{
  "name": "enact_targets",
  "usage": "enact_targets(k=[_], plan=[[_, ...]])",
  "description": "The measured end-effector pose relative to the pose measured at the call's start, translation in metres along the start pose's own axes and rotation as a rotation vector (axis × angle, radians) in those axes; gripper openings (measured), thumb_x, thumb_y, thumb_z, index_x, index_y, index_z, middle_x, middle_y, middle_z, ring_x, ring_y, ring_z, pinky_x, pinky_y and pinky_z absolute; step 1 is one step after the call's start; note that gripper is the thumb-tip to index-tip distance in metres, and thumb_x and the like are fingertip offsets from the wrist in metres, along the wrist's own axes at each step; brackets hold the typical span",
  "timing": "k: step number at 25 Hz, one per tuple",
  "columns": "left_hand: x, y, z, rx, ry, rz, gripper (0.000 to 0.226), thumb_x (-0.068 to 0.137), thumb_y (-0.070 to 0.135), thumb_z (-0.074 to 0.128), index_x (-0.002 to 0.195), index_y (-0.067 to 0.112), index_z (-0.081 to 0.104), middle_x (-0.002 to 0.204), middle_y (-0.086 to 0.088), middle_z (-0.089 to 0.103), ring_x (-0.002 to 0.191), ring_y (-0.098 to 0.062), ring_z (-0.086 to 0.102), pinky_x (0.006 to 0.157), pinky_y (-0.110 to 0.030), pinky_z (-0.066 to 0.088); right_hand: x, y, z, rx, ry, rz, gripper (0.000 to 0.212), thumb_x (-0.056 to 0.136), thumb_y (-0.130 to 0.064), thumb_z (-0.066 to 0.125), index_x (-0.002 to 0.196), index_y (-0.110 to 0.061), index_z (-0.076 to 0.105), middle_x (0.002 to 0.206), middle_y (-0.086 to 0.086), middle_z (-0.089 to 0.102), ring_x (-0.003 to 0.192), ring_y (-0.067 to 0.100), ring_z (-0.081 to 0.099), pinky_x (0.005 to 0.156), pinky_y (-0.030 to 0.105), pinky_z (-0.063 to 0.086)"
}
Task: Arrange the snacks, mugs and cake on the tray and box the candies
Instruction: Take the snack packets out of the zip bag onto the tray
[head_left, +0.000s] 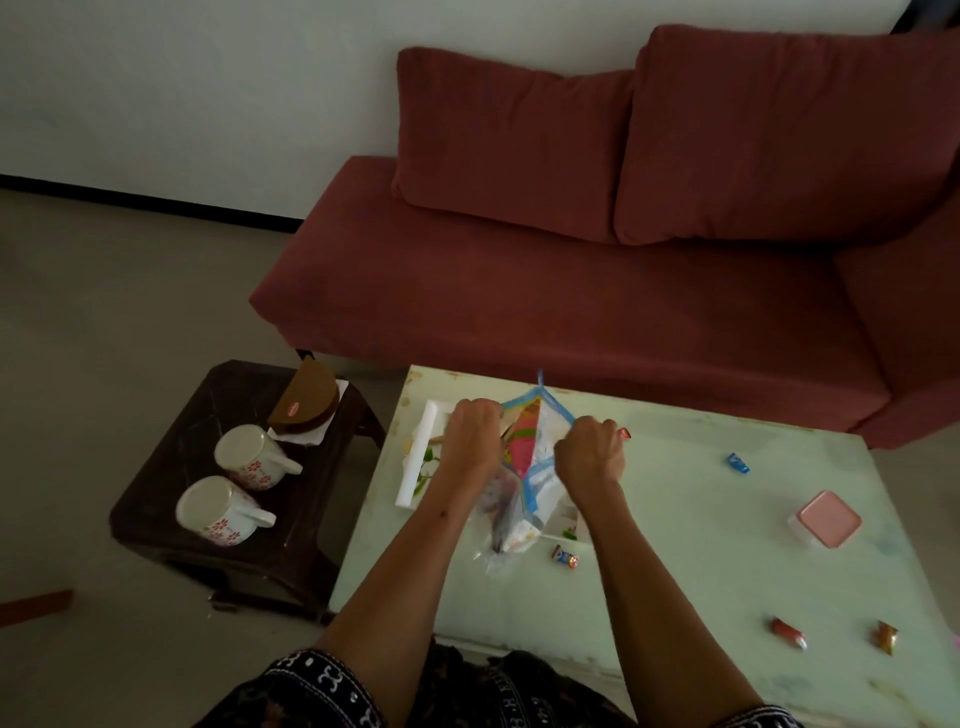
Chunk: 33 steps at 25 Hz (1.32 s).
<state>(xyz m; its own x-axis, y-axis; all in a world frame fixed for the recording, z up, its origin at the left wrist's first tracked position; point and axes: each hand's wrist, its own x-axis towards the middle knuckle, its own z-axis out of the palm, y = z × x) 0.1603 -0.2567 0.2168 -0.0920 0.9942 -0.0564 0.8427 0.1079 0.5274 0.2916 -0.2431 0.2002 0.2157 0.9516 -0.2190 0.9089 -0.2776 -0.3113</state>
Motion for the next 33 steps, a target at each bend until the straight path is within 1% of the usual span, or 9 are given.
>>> enact_targets(k=[3,6,12,16,18,22,27,30,33], plan=[[-0.002,-0.02,-0.002,0.023,0.047,-0.015,0.035,0.078,-0.007,0.049,0.11,-0.001,0.062,0.11,-0.02,0.066,0.105,-0.035,0.059,0.088,-0.04,0.047,0.006,0.024,-0.008,0.036,-0.042,0.167,0.042,0.08,-0.012,0.066,0.12,-0.003,0.056,0.127,0.021,0.047,0.108,0.034,0.059,0.088,0.036,0.051],[-0.007,-0.024,-0.001,-0.007,0.03,-0.021,0.042,0.08,-0.006,0.052,0.12,0.003,0.058,0.119,-0.017,0.063,0.113,-0.03,0.057,0.096,-0.036,0.044,0.003,0.034,-0.007,0.103,0.003,0.197,0.04,0.082,-0.003,0.063,0.121,-0.003,0.056,0.125,0.019,0.045,0.104,0.038,0.061,0.087,0.038,0.05],[-0.015,-0.007,0.0,-0.197,0.041,0.042,0.032,0.076,-0.001,0.058,0.108,0.0,0.064,0.109,-0.02,0.068,0.104,-0.033,0.061,0.09,-0.036,0.048,0.006,0.043,-0.009,0.208,0.071,0.148,0.052,0.082,0.003,0.059,0.131,-0.013,0.053,0.127,0.016,0.051,0.113,0.034,0.055,0.092,0.036,0.047],[-0.023,0.003,0.008,-0.234,0.012,0.04,0.03,0.08,0.001,0.056,0.11,0.001,0.062,0.111,-0.018,0.066,0.107,-0.031,0.058,0.093,-0.039,0.047,-0.001,0.025,-0.004,0.152,0.303,-0.024,0.023,0.082,-0.006,0.06,0.104,-0.008,0.069,0.112,0.015,0.056,0.102,0.032,0.054,0.075,0.035,0.048],[-0.024,0.003,0.011,-0.221,-0.009,0.059,0.031,0.081,0.002,0.057,0.111,0.003,0.062,0.111,-0.016,0.067,0.107,-0.029,0.058,0.095,-0.041,0.048,0.009,0.014,-0.002,0.113,0.159,-0.102,0.021,0.086,-0.016,0.054,0.09,-0.002,0.07,0.1,0.019,0.065,0.093,0.036,0.062,0.067,0.032,0.044],[-0.027,0.0,0.01,-0.183,-0.055,0.03,0.036,0.083,0.002,0.054,0.119,0.005,0.058,0.117,-0.015,0.064,0.11,-0.027,0.057,0.098,-0.04,0.046,0.023,-0.004,0.008,-0.112,-0.145,-0.24,0.034,0.096,-0.025,0.043,0.112,0.0,0.06,0.119,0.022,0.061,0.11,0.039,0.058,0.086,0.038,0.048],[-0.033,-0.011,0.005,-0.164,-0.109,0.03,0.04,0.082,0.002,0.051,0.121,0.007,0.058,0.118,-0.015,0.063,0.109,-0.03,0.055,0.097,-0.042,0.045,0.031,-0.005,0.027,-0.075,-0.344,-0.069,0.037,0.093,-0.032,0.05,0.114,-0.004,0.062,0.119,0.015,0.065,0.111,0.031,0.06,0.09,0.035,0.048],[-0.035,-0.013,0.001,-0.205,-0.069,0.055,0.03,0.078,0.002,0.054,0.106,0.004,0.066,0.096,-0.016,0.07,0.085,-0.029,0.061,0.08,-0.039,0.05,0.04,0.001,0.027,0.134,-0.535,0.062,0.023,0.088,-0.031,0.059,0.082,-0.009,0.062,0.092,0.012,0.062,0.091,0.025,0.057,0.078,0.032,0.043],[-0.034,-0.013,-0.001,-0.198,-0.054,0.046,0.022,0.075,0.0,0.058,0.095,-0.001,0.068,0.082,-0.019,0.071,0.067,-0.025,0.06,0.064,-0.029,0.044,0.039,0.002,0.028,0.302,-0.614,0.208,0.034,0.079,-0.016,0.07,0.055,-0.012,0.046,0.063,0.007,0.046,0.066,0.021,0.046,0.057,0.028,0.038]])
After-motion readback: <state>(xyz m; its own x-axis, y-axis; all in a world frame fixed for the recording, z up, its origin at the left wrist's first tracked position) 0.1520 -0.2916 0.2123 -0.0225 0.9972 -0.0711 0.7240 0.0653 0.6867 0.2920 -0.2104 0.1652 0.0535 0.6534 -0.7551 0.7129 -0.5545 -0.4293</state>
